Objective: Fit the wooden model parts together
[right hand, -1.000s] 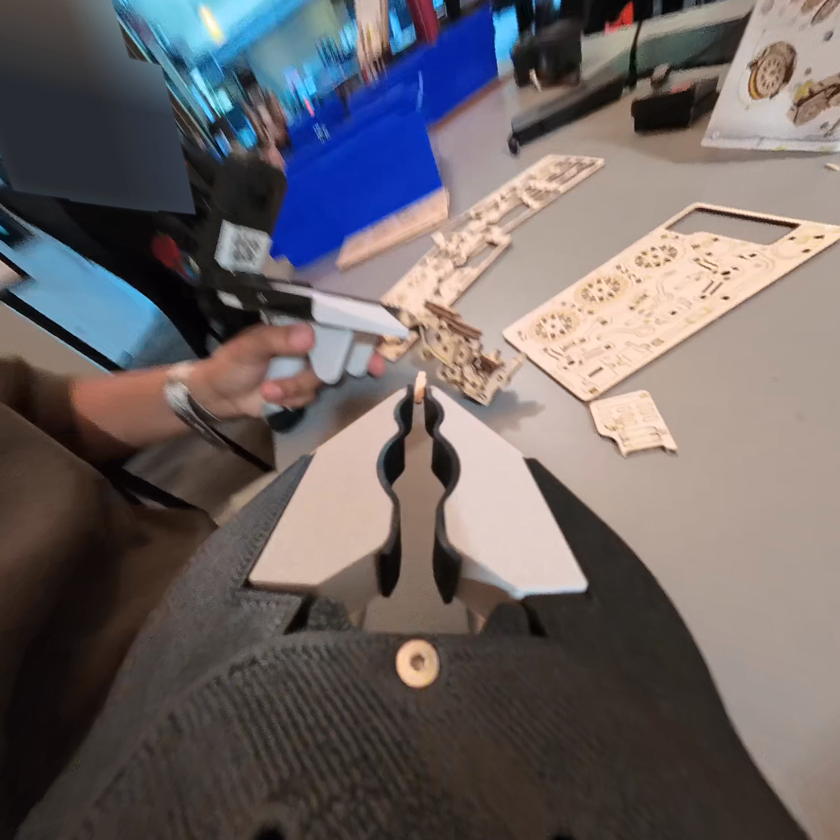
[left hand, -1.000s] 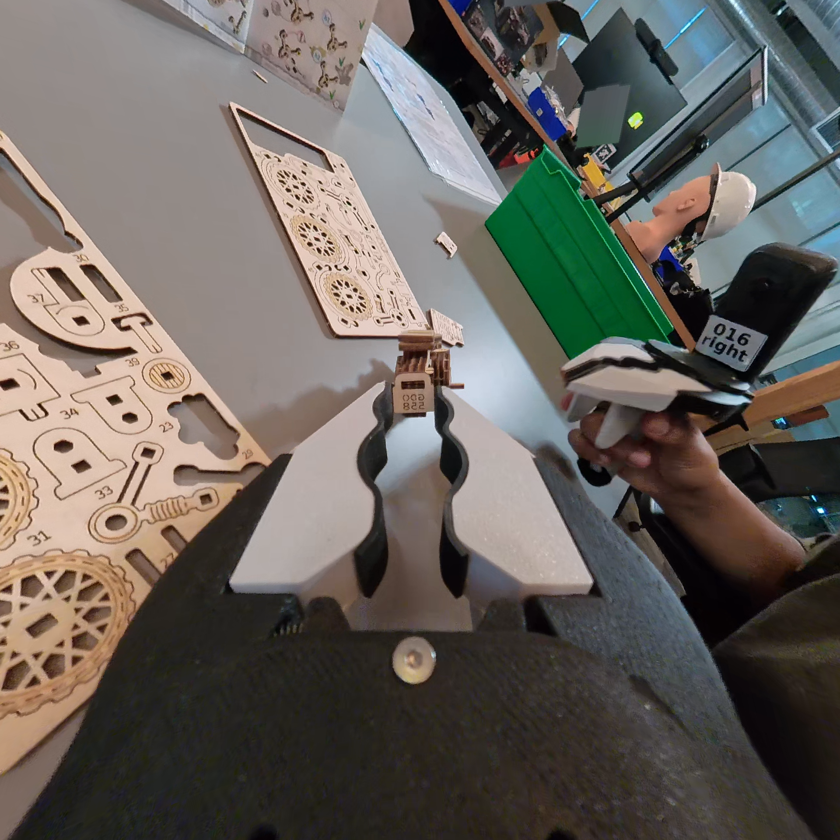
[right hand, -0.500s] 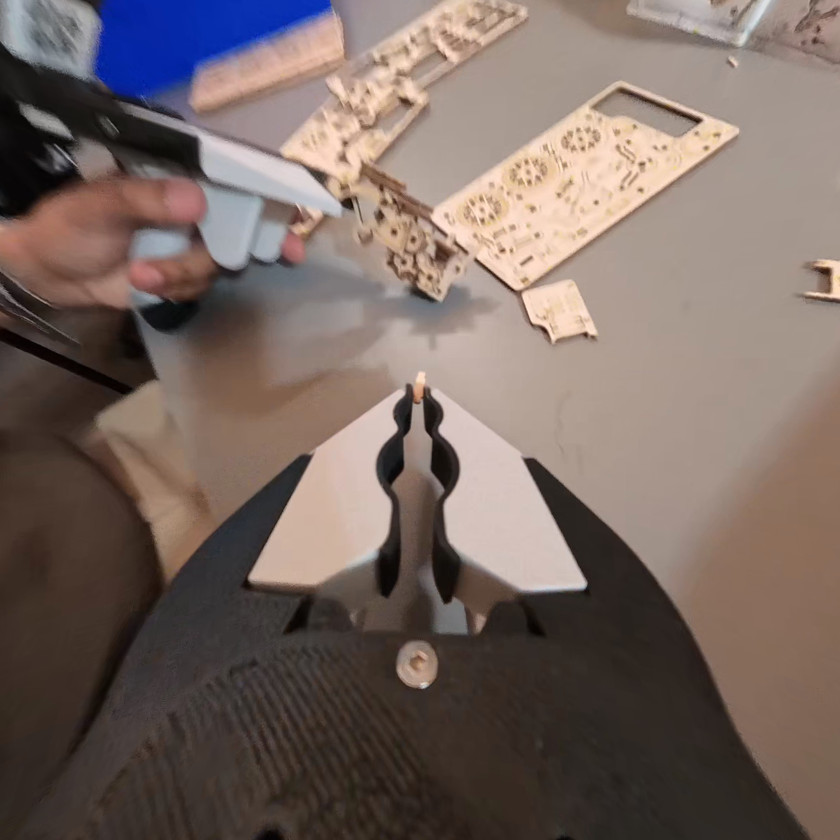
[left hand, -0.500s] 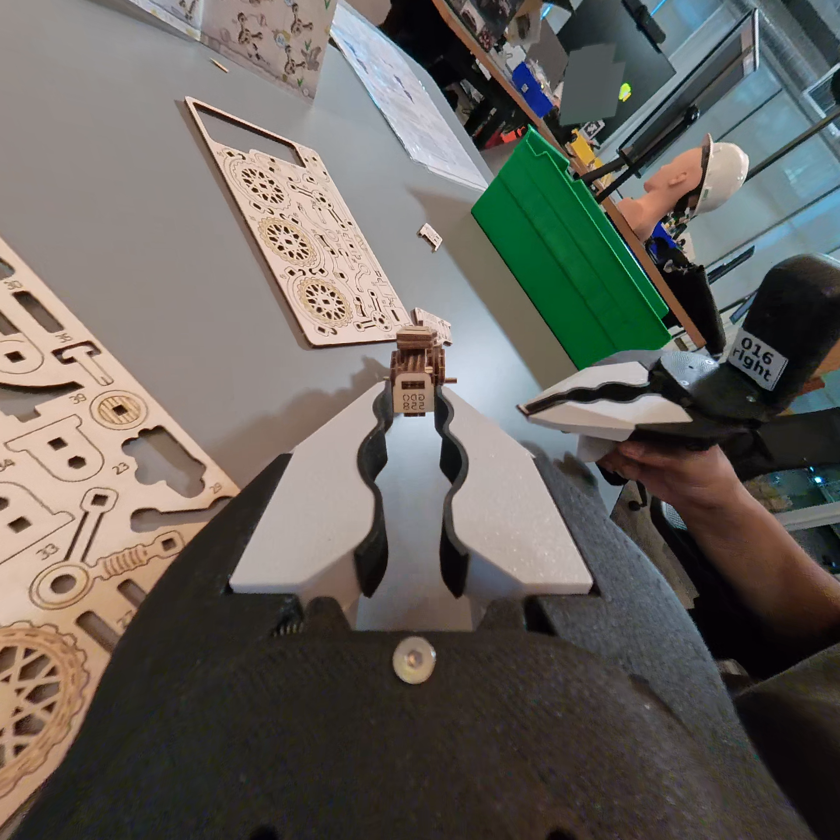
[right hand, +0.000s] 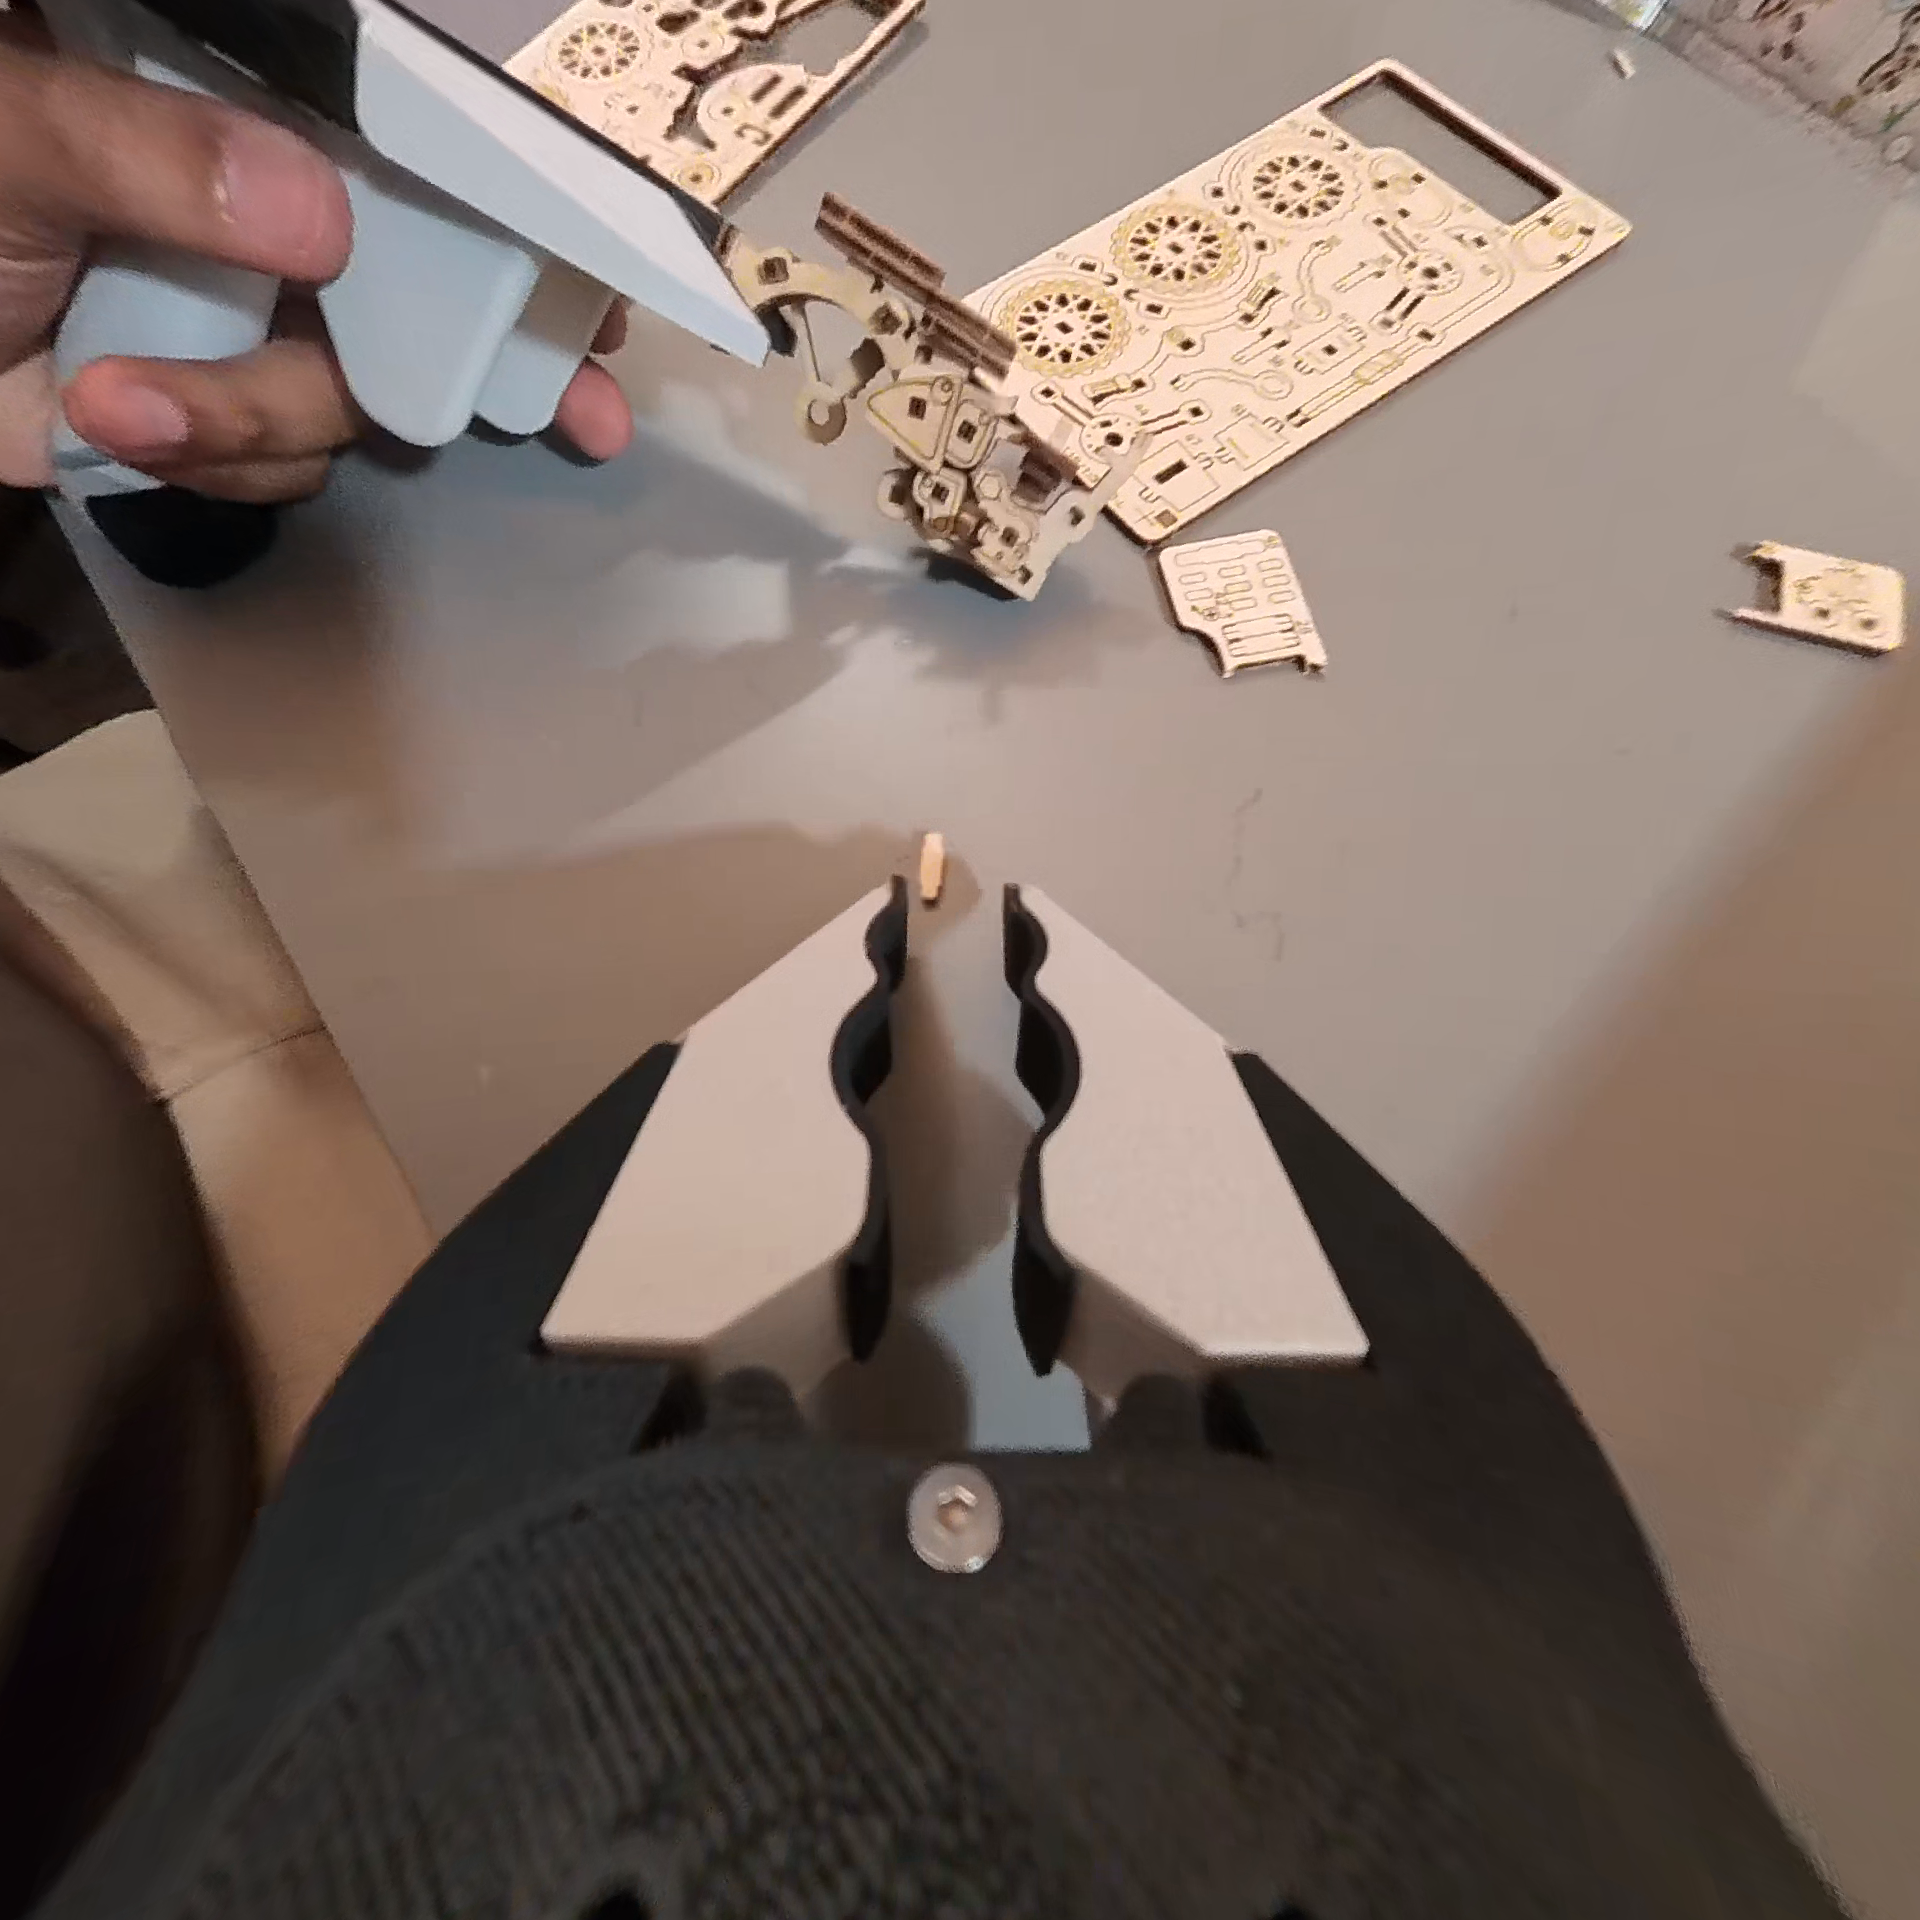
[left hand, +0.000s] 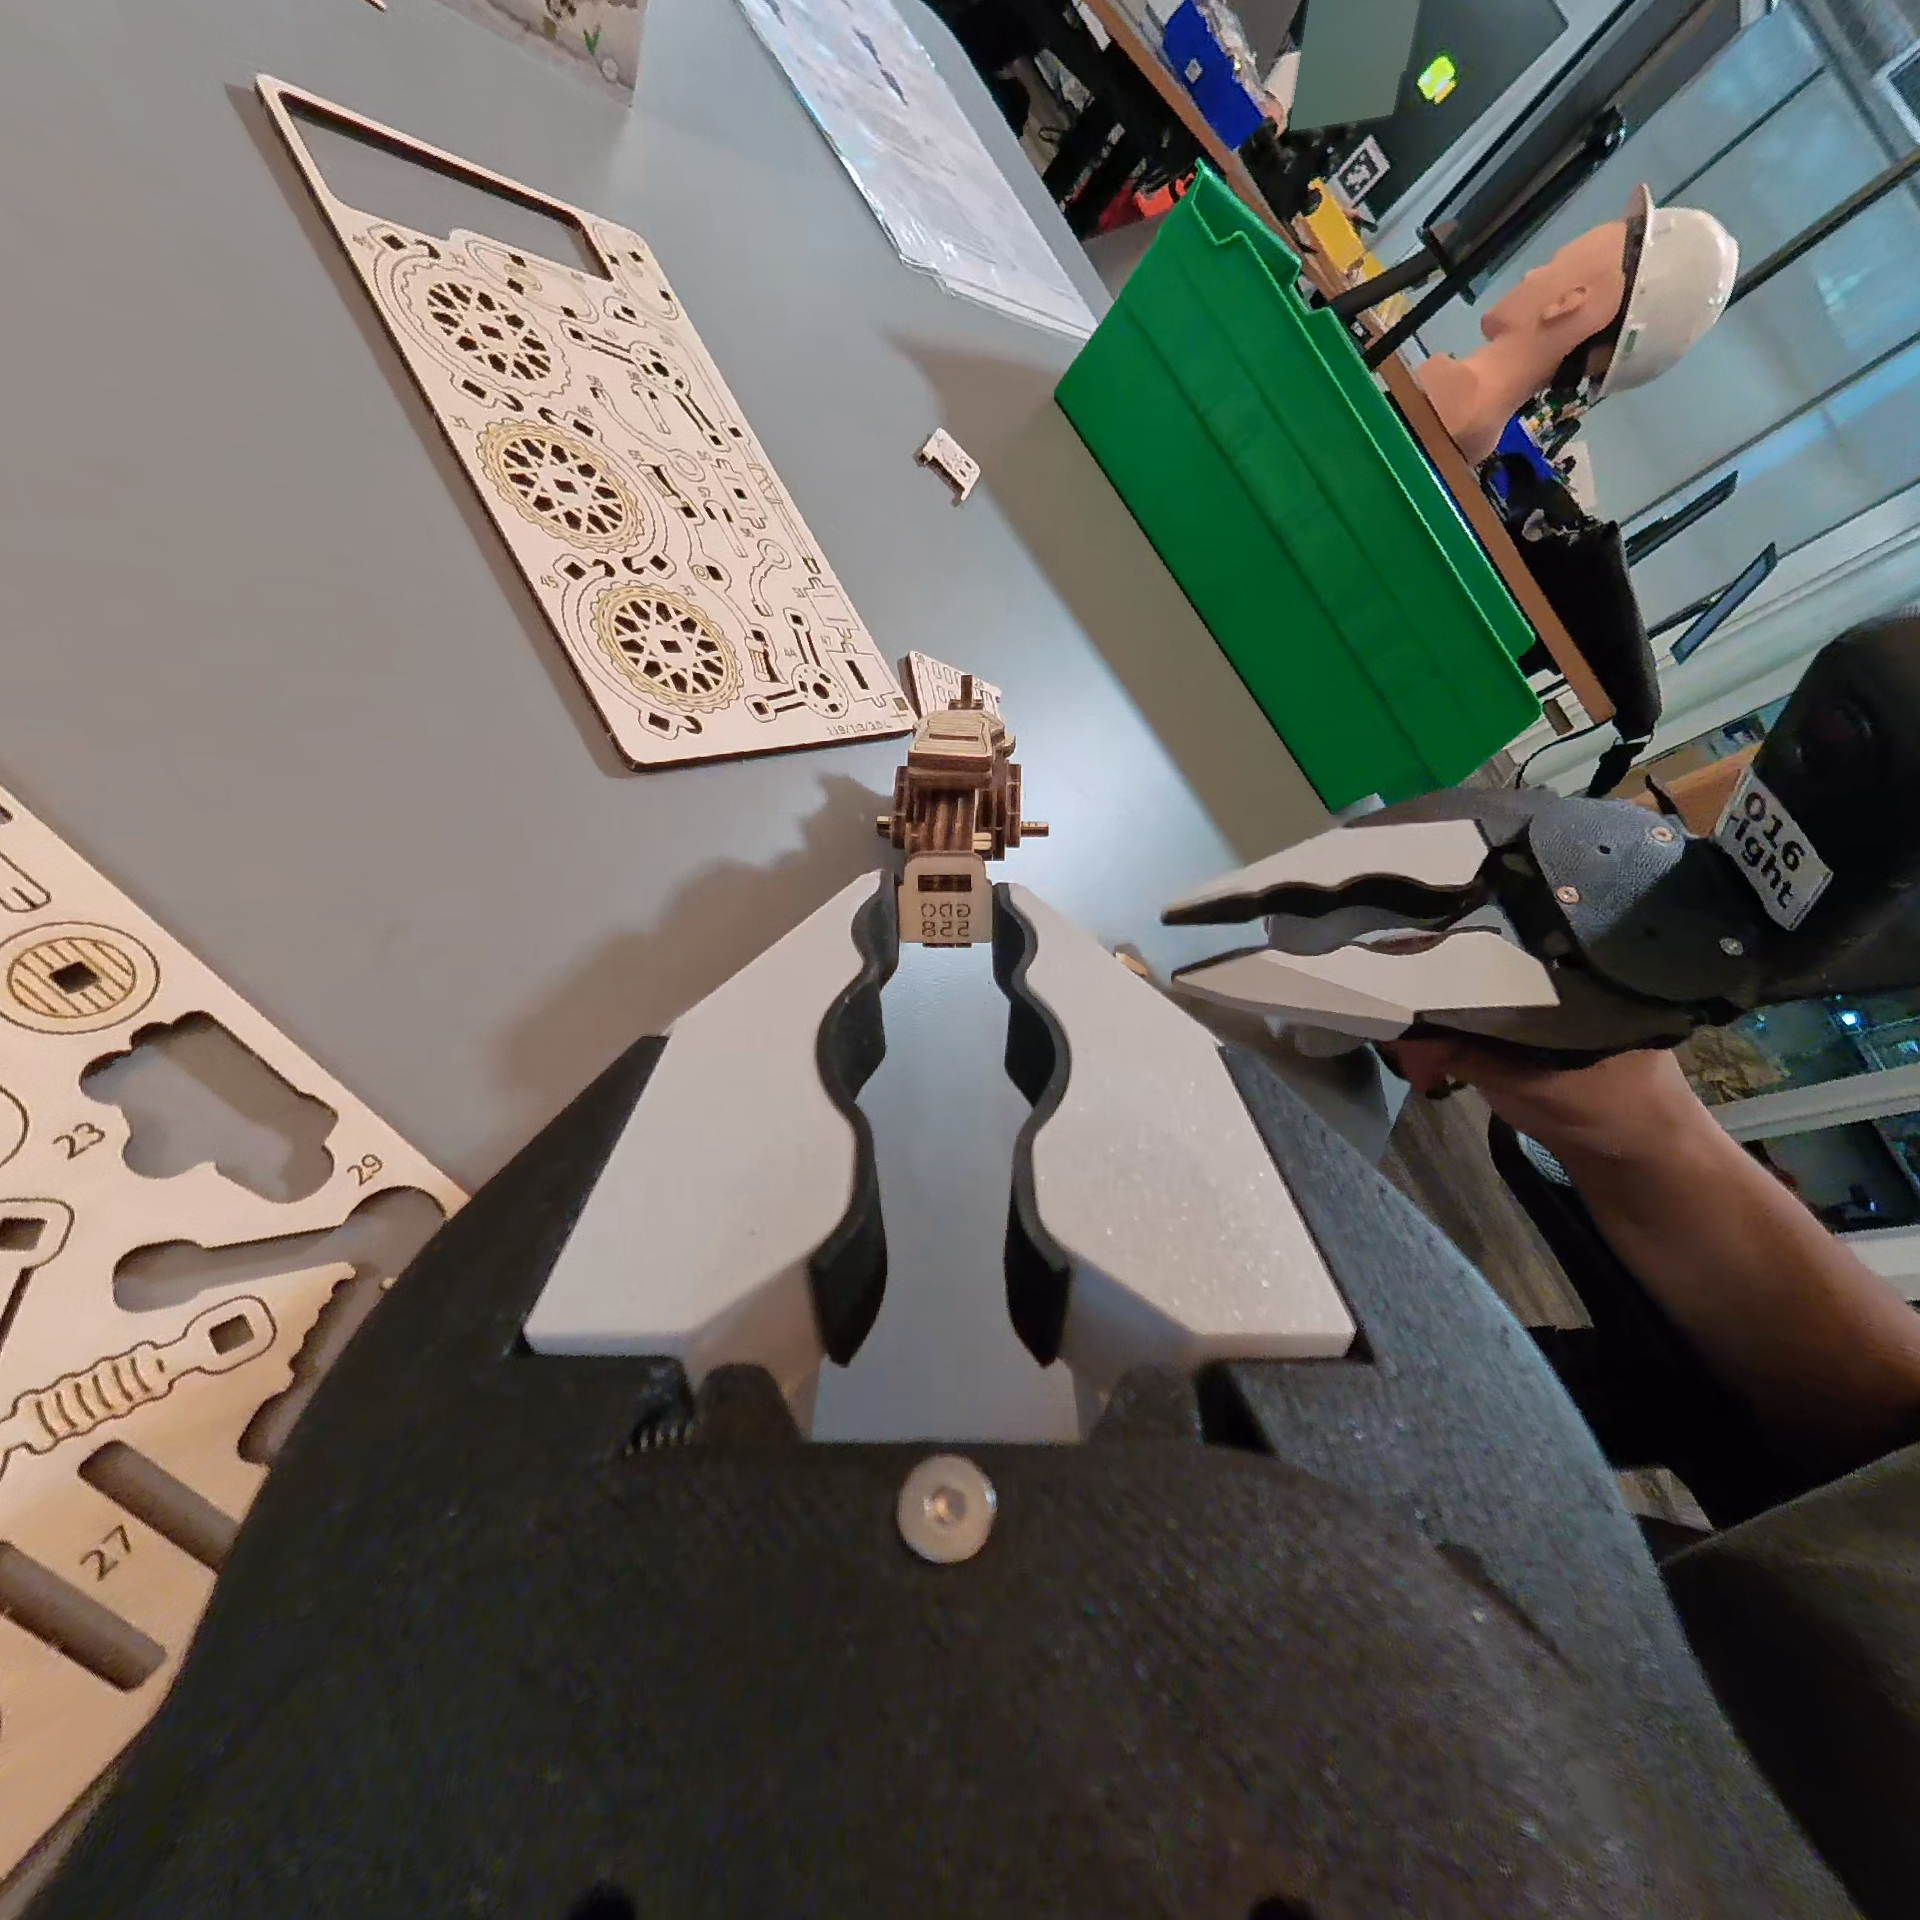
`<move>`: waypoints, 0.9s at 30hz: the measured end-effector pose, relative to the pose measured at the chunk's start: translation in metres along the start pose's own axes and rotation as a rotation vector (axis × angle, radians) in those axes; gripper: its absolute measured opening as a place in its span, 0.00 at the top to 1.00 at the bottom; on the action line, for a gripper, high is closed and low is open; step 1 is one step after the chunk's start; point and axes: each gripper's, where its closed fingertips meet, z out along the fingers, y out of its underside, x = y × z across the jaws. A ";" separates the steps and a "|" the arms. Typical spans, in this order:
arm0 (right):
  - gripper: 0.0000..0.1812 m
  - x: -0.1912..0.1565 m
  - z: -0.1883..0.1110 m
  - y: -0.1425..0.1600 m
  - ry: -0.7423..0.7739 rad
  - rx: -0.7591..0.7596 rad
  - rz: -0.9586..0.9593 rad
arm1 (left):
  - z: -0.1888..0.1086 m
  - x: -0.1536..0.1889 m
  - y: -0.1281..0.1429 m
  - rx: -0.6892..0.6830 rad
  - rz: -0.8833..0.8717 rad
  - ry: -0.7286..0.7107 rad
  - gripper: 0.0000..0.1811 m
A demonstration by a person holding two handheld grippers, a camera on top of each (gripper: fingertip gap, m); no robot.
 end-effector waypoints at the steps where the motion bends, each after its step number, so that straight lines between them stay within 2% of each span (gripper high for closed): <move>1: 0.91 -0.003 0.000 0.002 -0.010 -0.004 0.011 | 0.000 0.000 0.000 -0.002 0.000 0.000 0.92; 7: 0.95 -0.003 0.003 0.005 0.037 -0.014 -0.047 | 0.003 0.001 0.003 -0.026 0.007 0.005 0.92; 12: 0.99 -0.005 0.010 0.003 -0.005 -0.027 -0.034 | 0.007 0.006 0.009 -0.070 0.017 0.025 0.92; 27: 0.99 -0.011 0.005 0.000 -0.070 0.006 -0.006 | 0.013 0.022 0.030 -0.172 0.096 0.042 0.92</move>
